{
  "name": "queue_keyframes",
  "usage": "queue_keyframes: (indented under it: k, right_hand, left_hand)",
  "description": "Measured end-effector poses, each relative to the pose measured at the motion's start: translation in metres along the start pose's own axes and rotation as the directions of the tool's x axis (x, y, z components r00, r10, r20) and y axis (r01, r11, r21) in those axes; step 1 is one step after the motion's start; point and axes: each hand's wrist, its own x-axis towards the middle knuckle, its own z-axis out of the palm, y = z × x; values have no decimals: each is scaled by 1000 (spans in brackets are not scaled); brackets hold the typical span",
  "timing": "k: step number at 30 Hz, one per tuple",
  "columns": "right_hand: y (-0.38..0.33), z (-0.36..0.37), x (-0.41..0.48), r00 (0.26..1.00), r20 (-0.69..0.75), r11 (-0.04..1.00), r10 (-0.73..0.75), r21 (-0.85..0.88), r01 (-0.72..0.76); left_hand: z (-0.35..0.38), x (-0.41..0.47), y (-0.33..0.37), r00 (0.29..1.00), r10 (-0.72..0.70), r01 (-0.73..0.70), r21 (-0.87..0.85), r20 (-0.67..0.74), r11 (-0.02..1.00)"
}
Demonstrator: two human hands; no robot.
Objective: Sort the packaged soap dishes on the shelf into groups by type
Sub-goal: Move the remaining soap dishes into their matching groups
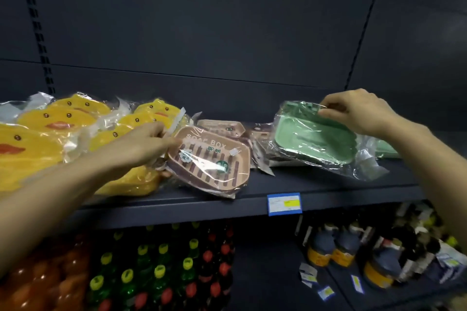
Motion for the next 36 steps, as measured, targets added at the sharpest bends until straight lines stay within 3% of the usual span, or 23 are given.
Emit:
queue_keyframes:
  k: [7, 13, 18, 20, 23, 26, 28, 30, 33, 36]
  right_hand:
    - [61, 5, 8, 992, 0, 991, -127, 42, 127]
    - [95, 20, 15, 981, 20, 978, -193, 90, 191]
    - [123, 27, 26, 978, 19, 972, -206, 118, 203]
    - [135, 29, 31, 978, 26, 971, -208, 121, 204]
    - [153, 29, 36, 980, 54, 974, -189, 135, 181]
    - [171, 30, 36, 976, 78, 971, -201, 151, 188]
    - [183, 33, 35, 965, 118, 959, -234, 191, 209]
    - [193, 39, 32, 946, 173, 949, -273, 209, 236]
    - [208, 53, 31, 913, 229, 933, -339, 205, 295]
    - [221, 60, 33, 896, 203, 903, -395, 265, 339]
  left_hand:
    - [58, -11, 11, 982, -187, 184, -63, -42, 981]
    - [80, -8, 16, 960, -225, 221, -42, -164, 974]
    - [88, -1, 25, 940, -229, 281, 191, -254, 941]
    - [90, 4, 30, 938, -205, 315, 439, -279, 842]
    - [95, 9, 39, 944, -133, 327, 805, -302, 495]
    - [99, 13, 50, 944, -47, 331, 928, -328, 173]
    - [101, 17, 60, 938, 27, 340, 935, -345, 100]
    - [104, 24, 70, 933, 72, 338, 929, -351, 148]
    - [116, 33, 83, 924, 119, 315, 900, -363, 302]
    - [135, 38, 96, 909, 170, 297, 878, -380, 374]
